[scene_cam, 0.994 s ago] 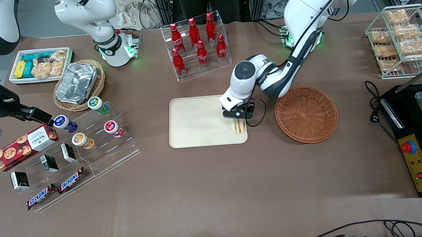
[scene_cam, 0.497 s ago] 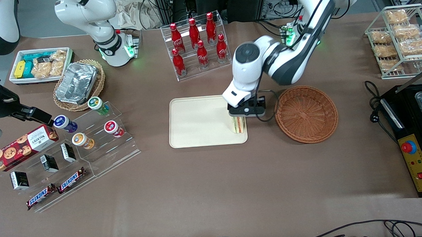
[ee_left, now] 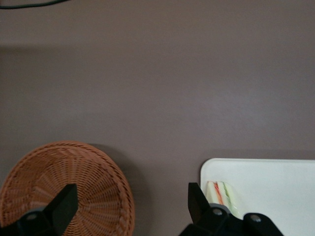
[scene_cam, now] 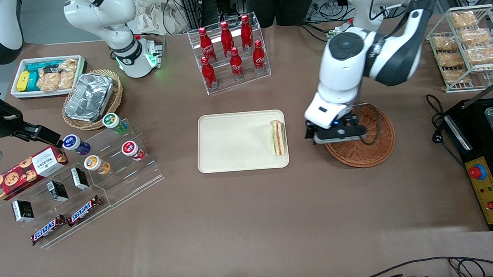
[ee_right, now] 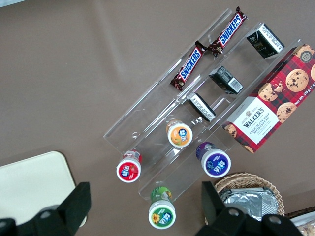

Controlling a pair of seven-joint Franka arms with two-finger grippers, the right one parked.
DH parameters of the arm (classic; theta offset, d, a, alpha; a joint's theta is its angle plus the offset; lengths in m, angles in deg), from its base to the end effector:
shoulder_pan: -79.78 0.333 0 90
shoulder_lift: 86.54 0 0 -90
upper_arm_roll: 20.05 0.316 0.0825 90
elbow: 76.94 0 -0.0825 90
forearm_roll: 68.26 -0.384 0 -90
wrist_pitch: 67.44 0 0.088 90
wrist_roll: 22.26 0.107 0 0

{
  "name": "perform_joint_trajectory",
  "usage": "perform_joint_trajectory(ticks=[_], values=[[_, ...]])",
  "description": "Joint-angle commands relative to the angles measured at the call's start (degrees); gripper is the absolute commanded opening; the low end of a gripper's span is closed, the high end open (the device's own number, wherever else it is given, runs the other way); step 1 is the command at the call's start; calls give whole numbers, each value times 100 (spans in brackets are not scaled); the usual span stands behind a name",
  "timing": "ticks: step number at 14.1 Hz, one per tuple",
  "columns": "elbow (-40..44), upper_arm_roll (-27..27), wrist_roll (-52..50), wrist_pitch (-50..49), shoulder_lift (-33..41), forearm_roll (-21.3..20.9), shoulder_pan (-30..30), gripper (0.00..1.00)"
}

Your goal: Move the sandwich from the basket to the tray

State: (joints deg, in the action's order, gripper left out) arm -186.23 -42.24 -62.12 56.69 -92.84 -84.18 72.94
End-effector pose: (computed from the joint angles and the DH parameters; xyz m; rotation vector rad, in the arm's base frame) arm 0.5340 -0.2766 0.4595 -3.0421 -0.0856 -0.3735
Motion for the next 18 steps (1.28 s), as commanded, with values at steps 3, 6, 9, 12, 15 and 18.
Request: perform_joint_trajectory(ticks=[3,6,9,12,15,18], values=[[-49,362,1303,-722,594,280,333,99],[-41,1029,2463,-1161,1007,1298,324,99],[-14,1514,3081,-1497,1385,1794,324,99],[108,1542,3090,-1655,1544,1715,324,99],[599,1542,3134,-1998,1290,1671,324,99],[924,1542,3143,-2104,1001,1706,342,99]])
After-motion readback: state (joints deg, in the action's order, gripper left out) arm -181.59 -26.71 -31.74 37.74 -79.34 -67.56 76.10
